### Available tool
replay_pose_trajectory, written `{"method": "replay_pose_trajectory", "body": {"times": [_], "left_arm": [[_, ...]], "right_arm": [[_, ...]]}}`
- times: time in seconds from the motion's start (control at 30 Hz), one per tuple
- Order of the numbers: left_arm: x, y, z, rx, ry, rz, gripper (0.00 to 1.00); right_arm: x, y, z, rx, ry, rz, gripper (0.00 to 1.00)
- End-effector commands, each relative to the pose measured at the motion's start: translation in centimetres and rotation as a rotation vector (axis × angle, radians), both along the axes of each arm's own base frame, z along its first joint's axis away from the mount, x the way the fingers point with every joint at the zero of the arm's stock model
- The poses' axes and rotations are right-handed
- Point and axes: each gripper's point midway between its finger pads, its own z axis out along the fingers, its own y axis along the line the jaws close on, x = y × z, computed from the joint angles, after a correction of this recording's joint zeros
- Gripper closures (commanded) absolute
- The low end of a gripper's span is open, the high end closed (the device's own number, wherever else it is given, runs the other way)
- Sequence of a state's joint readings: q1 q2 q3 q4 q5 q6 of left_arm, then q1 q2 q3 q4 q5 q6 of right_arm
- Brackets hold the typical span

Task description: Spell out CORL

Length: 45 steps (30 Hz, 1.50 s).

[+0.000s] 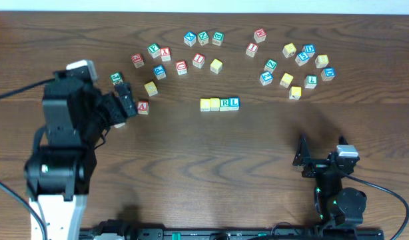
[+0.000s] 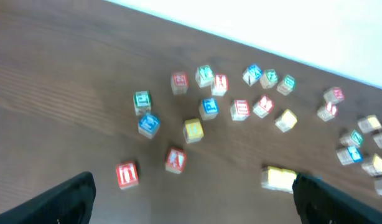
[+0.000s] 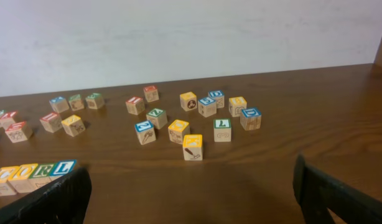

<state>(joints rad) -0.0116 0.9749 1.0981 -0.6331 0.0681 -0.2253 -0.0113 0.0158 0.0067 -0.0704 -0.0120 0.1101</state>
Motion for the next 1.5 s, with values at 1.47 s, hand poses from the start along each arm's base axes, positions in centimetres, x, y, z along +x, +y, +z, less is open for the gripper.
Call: {"method": "replay_pose_trajectory", "body": {"times": [1.47], "left_arm": [[-6.8, 3.1, -14.6, 0.322, -0.431, 0.007, 0.02]], "right_arm": [[0.0, 0.0, -0.1, 0.002, 0.002, 0.004, 0.01]]}}
